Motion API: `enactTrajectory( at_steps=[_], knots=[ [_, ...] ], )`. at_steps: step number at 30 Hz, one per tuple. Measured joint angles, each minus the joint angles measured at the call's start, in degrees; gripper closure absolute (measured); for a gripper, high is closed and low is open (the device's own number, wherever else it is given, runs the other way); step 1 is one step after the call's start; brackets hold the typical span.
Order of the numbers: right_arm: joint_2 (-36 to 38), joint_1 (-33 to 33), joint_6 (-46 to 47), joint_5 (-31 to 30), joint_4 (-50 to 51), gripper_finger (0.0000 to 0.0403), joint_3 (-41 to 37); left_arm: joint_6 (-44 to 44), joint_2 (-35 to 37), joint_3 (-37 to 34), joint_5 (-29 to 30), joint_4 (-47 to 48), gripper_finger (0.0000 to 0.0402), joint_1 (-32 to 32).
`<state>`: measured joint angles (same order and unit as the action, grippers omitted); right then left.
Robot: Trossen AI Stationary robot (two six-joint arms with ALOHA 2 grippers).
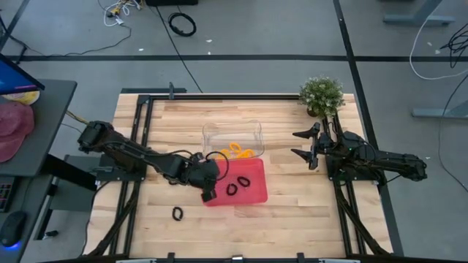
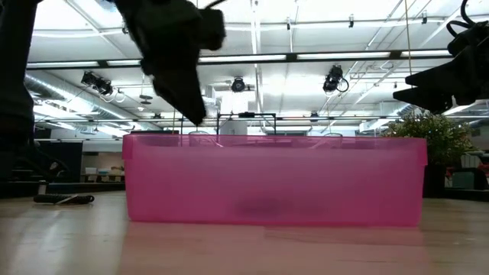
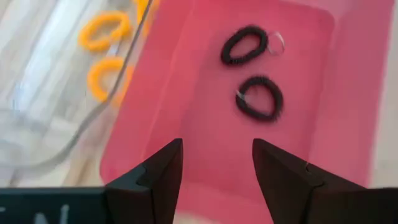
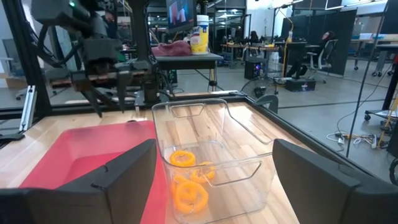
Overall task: Sort spring keychains
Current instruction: Put the black spring keychain into the red bin
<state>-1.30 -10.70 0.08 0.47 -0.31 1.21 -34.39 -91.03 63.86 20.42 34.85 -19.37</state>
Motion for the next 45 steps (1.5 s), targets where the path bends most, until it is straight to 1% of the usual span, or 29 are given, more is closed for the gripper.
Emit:
enactTrajectory(
  at_steps=[7, 13, 17, 21, 25, 29, 33, 35, 37, 40, 45],
  knots=[
    [0.0, 0.0, 0.0, 0.0, 0.0, 0.0078, 0.0, -11.2, 5.4, 0.0, 0.4, 11.4, 0.0205, -6.5],
    [0.0, 0.0, 0.0, 0.0, 0.0, 0.0078, 0.0, -21.3, 6.4, 0.0, 2.5, 22.4, 0.0205, -11.6],
    [0.0, 0.0, 0.0, 0.0, 0.0, 0.0078, 0.0, -26.8, 6.4, 0.0, 4.0, 29.9, 0.0205, -13.1],
    [0.0, 0.0, 0.0, 0.0, 0.0, 0.0078, 0.0, -32.6, 6.4, -0.1, 7.9, 36.3, 0.0205, -13.8],
    [0.0, 0.0, 0.0, 0.0, 0.0, 0.0078, 0.0, -36.5, 6.4, -2.2, 8.8, 39.0, 0.0205, -13.4],
    [0.0, 0.0, 0.0, 0.0, 0.0, 0.0078, 0.0, -37.1, 6.4, -5.5, 3.3, 38.6, 0.0205, -11.9],
    [0.0, 0.0, 0.0, 0.0, 0.0, 0.0078, 0.0, -36.9, 6.4, -9.3, 1.1, 36.1, 0.0205, -9.9],
    [0.0, 0.0, 0.0, 0.0, 0.0, 0.0078, 0.0, -35.5, 6.4, -11.2, -1.8, 34.0, 0.0205, -8.3],
    [0.0, 0.0, 0.0, 0.0, 0.0, 0.0078, 0.0, -33.8, 6.4, -13.2, -4.7, 30.1, 0.0205, -6.9],
    [0.0, 0.0, 0.0, 0.0, 0.0, 0.0078, 0.0, -29.7, 6.4, -16.4, -7.2, 22.9, 0.0205, -4.9],
    [0.0, 0.0, 0.0, 0.0, 0.0, 0.0078, 0.0, -23.4, 6.3, -23.5, -12.4, 9.6, 0.0205, 0.8]
  ],
)
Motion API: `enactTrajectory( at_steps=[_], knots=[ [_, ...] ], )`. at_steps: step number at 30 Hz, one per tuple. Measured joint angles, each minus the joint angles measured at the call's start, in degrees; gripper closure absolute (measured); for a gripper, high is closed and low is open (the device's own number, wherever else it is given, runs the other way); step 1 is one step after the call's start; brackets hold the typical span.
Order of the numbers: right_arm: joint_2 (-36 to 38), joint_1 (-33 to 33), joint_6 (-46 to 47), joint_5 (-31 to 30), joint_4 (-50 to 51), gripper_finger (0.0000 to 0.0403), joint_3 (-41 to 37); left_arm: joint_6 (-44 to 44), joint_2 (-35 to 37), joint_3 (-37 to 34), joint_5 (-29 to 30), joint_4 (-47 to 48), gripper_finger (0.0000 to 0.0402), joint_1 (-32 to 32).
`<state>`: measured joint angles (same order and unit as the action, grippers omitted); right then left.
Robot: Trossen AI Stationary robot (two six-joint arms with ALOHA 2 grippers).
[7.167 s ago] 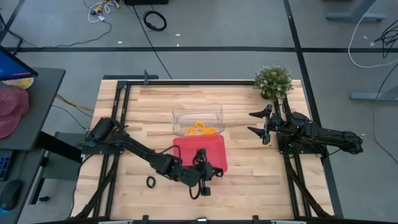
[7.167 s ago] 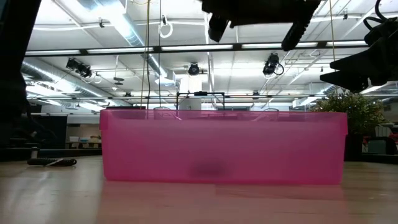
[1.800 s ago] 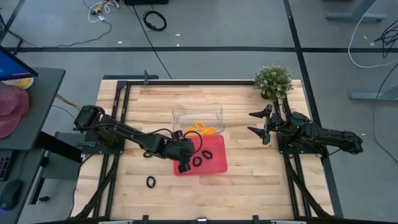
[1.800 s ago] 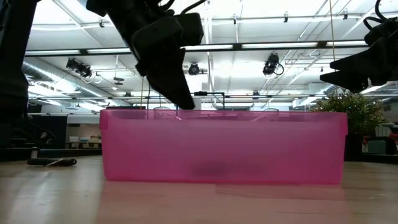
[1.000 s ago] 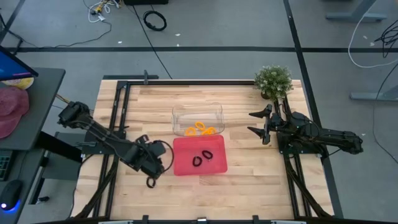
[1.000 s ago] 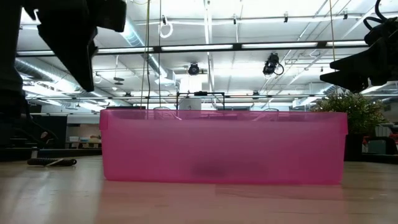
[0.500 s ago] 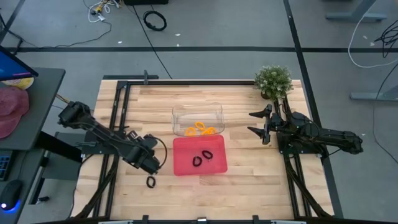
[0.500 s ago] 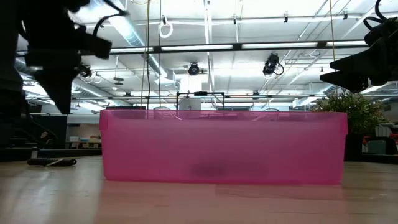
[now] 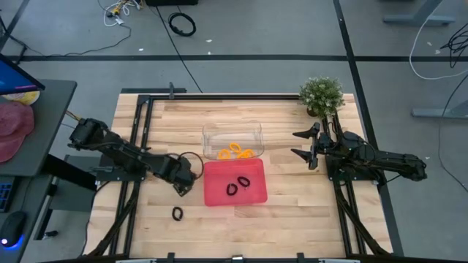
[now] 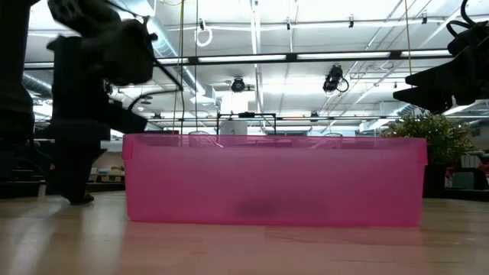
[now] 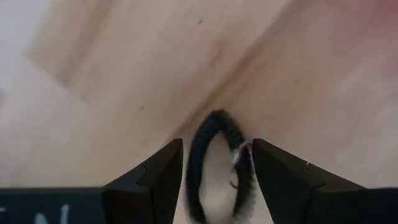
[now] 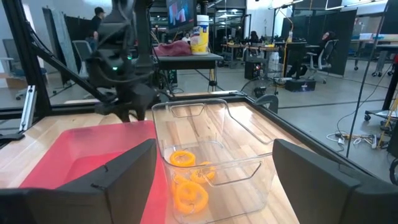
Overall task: Sort spring keychains
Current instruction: Put the black spring keychain into the red bin
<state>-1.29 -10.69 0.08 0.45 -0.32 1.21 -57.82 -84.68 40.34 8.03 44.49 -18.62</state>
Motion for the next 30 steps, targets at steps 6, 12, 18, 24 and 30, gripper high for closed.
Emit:
enactTrajectory(
  at_steps=[6, 12, 18, 24, 30],
  knots=[
    [0.0, 0.0, 0.0, 0.0, 0.0, 0.0078, 0.0, 2.5, 1.1, -6.5, -5.9, -7.3, 0.0205, 7.3],
    [0.0, 0.0, 0.0, 0.0, 0.0, 0.0078, 0.0, 4.8, 0.7, -4.3, -4.7, -6.0, 0.0238, 7.0],
    [0.0, 0.0, 0.0, 0.0, 0.0, 0.0078, 0.0, 7.4, 0.4, -2.2, -3.6, -6.4, 0.0328, 5.9],
    [0.0, 0.0, 0.0, 0.0, 0.0, 0.0078, 0.0, 8.5, 0.6, -2.0, -2.2, -7.0, 0.0385, 6.1],
    [0.0, 0.0, 0.0, 0.0, 0.0, 0.0078, 0.0, 10.1, 0.6, -2.0, -2.0, -6.9, 0.0385, 7.2]
  ],
)
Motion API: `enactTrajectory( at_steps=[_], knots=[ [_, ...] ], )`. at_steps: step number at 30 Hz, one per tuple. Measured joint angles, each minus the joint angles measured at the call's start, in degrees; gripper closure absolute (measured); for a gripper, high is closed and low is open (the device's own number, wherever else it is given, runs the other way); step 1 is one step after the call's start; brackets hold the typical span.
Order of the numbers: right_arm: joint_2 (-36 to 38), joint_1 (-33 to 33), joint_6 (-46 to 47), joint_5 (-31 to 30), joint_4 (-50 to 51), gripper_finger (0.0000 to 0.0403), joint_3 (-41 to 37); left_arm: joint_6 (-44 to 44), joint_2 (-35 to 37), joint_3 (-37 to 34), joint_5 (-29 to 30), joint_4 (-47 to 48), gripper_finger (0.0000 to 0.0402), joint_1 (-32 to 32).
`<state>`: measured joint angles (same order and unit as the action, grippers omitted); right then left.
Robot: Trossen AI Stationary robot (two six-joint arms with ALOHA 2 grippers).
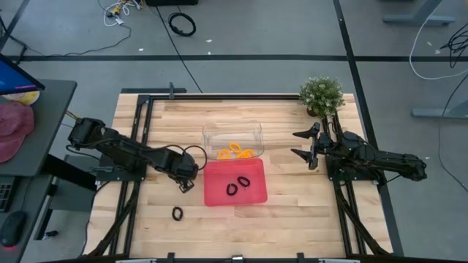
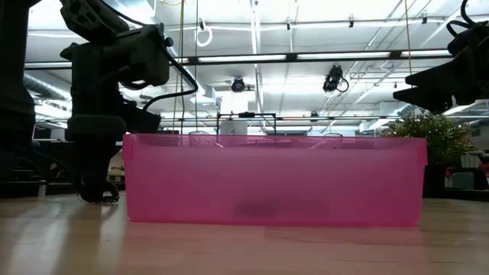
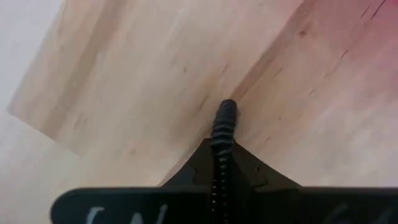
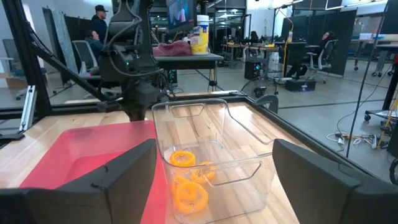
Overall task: Sort spring keychains
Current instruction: Put the black spring keychain into the red bin
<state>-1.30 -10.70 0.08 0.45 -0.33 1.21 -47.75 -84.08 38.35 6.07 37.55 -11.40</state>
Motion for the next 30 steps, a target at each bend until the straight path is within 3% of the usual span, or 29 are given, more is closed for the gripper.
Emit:
enactTrajectory(
  at_steps=[8, 13, 20, 30],
  knots=[
    [0.0, 0.0, 0.0, 0.0, 0.0, 0.0078, 0.0, 0.6, 3.0, -0.2, 8.2, 1.9, 0.0386, 1.7],
    [0.0, 0.0, 0.0, 0.0, 0.0, 0.0078, 0.0, 0.4, 7.8, -0.2, 16.4, 2.9, 0.0385, 1.7],
    [0.0, 0.0, 0.0, 0.0, 0.0, 0.0078, 0.0, -0.7, 14.0, -0.1, 19.6, 2.7, 0.0387, -0.7],
    [0.0, 0.0, 0.0, 0.0, 0.0, 0.0078, 0.0, 3.0, 21.7, 0.0, 28.9, -6.6, 0.0383, -6.6]
  ],
)
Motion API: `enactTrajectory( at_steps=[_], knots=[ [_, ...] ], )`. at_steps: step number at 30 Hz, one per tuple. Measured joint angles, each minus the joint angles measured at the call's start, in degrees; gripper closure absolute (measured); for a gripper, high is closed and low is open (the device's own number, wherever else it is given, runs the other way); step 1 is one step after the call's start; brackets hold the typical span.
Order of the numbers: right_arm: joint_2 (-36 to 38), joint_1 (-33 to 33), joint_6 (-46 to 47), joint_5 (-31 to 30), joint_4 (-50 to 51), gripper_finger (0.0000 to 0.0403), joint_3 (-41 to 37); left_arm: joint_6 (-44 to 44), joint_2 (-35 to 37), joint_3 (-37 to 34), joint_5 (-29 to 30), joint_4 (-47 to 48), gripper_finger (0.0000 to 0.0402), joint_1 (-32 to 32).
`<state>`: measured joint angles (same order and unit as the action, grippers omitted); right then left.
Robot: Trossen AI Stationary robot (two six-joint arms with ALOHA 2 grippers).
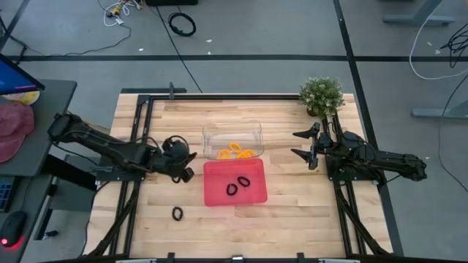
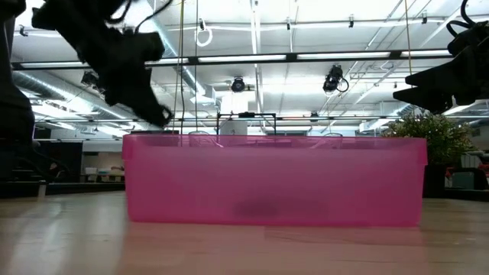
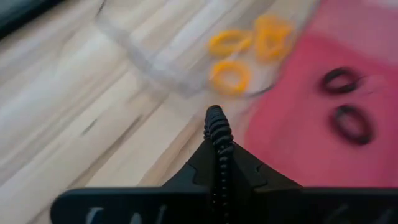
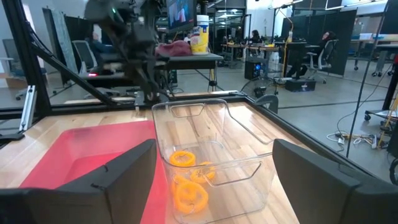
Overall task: Sort spring keychains
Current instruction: Put the black spring keychain into the red bin
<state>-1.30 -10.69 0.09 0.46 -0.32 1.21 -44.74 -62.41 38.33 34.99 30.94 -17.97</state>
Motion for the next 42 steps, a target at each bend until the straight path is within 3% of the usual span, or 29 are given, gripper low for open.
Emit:
enactTrajectory(
  at_steps=[11, 23, 30, 42],
  knots=[
    [0.0, 0.0, 0.0, 0.0, 0.0, 0.0078, 0.0, 19.0, 1.6, 0.0, 4.3, -28.6, 0.0382, -7.2],
    [0.0, 0.0, 0.0, 0.0, 0.0, 0.0078, 0.0, 33.8, -5.5, 0.1, 6.6, -52.2, 0.0381, -10.4],
    [0.0, 0.0, 0.0, 0.0, 0.0, 0.0078, 0.0, 33.4, -9.6, 0.1, 2.6, -55.9, 0.0379, -8.4],
    [0.0, 0.0, 0.0, 0.0, 0.0, 0.0078, 0.0, 30.4, -13.0, 0.1, -9.8, -55.1, 0.038, -4.3]
  ],
)
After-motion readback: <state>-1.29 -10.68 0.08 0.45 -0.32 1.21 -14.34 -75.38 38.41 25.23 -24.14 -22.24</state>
